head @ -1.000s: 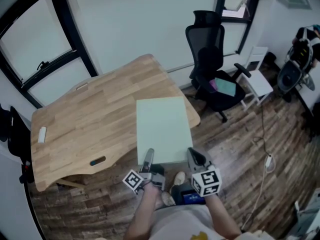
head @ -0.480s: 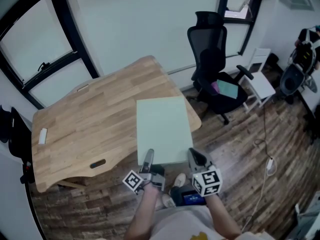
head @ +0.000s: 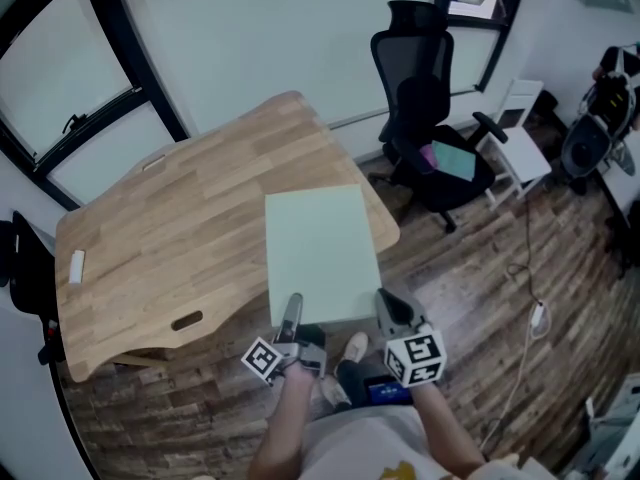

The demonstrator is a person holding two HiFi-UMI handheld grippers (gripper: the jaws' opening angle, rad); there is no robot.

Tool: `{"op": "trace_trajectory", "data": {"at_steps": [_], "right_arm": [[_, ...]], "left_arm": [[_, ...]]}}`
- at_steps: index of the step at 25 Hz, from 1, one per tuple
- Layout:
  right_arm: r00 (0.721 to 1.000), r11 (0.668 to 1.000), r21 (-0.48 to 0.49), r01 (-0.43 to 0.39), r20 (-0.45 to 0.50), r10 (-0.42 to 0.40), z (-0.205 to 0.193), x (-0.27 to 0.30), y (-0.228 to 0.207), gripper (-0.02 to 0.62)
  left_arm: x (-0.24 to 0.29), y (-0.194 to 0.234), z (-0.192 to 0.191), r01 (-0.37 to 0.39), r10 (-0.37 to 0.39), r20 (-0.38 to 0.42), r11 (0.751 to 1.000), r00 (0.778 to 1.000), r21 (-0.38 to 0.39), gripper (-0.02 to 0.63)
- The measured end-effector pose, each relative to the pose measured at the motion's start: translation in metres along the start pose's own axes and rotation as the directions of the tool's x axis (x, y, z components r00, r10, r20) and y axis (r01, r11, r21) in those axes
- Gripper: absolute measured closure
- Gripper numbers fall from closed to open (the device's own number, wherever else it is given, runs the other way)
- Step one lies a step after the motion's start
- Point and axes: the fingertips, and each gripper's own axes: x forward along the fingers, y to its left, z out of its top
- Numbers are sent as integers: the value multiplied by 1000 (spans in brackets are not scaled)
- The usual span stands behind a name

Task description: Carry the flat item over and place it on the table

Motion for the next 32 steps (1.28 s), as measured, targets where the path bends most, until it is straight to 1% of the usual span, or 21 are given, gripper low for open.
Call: {"op": "trace_trajectory", "data": {"at_steps": [5, 13, 18, 23, 27, 32], "right_arm": [[1000, 1000, 2, -4, -16, 5, -6, 3, -1, 597], [999, 1000, 10, -7, -42, 7, -18, 9, -3, 597], [997, 1000, 16, -14, -71, 15, -30, 15, -2, 597], [996, 1000, 9, -16, -88, 17, -32, 22, -7, 597], [994, 1000, 8, -10, -107, 10, -39, 24, -12, 597], [991, 1000, 11, -8, -131, 9, -48, 25, -14, 597]], "left_arm": [[0, 7, 1, -6, 6, 3, 1000, 1000, -2, 322], [-6, 29, 2, -54, 54, 7, 999, 998, -6, 322], [-11, 44, 0, -76, 77, 18, 996, 997, -35, 322], [-10, 59, -3, -103, 105, 22, 993, 994, -56, 322], [-8, 64, -3, -103, 105, 27, 992, 994, -74, 322], [-5, 71, -2, -111, 114, 31, 992, 993, -64, 322]]}}
